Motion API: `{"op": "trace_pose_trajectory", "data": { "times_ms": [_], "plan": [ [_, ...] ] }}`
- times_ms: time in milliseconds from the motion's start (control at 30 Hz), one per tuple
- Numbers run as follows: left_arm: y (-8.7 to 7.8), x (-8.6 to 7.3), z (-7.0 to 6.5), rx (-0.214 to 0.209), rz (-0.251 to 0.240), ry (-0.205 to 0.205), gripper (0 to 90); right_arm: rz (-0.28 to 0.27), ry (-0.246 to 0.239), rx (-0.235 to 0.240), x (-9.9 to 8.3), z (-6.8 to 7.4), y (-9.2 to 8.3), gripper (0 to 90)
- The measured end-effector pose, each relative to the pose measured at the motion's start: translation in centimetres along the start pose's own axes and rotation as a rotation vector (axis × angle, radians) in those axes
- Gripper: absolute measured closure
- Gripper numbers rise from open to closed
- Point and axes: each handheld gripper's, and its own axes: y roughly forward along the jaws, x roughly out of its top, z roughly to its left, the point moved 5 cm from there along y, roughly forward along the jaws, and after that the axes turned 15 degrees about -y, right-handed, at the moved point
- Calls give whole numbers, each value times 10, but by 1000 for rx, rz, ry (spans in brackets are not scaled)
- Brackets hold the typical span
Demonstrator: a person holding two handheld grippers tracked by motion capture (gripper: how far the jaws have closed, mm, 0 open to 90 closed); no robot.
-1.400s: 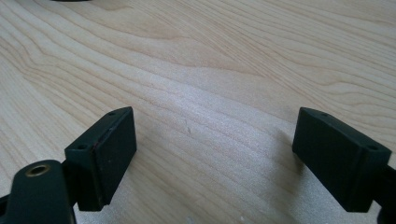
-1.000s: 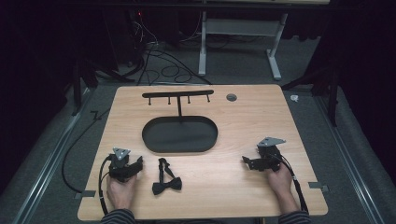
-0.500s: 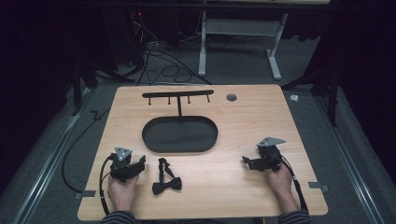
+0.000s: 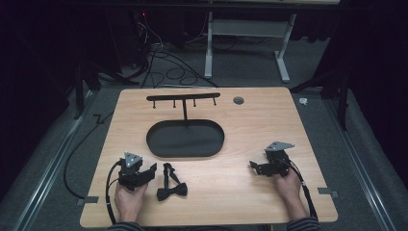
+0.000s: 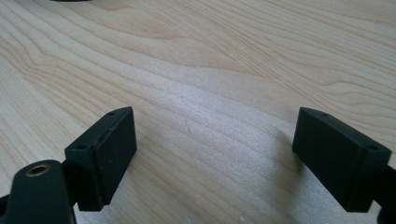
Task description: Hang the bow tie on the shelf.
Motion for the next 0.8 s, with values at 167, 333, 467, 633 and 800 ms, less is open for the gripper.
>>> {"op": "trace_pose_trajectory", "data": {
  "times_ms": [167,333,467,633,800],
  "plan": [
    [1,-4,-11,-32,25,8,415,0,0,0,0,0,0,144],
    [3,-7,-18,-55,50,19,417,0,0,0,0,0,0,144],
    [6,-9,-23,-60,64,33,423,0,0,0,0,0,0,144],
    [10,-13,-27,-58,78,40,433,0,0,0,0,0,0,144],
    [15,-15,-30,-46,90,54,453,0,0,0,0,0,0,144]
  ]
}}
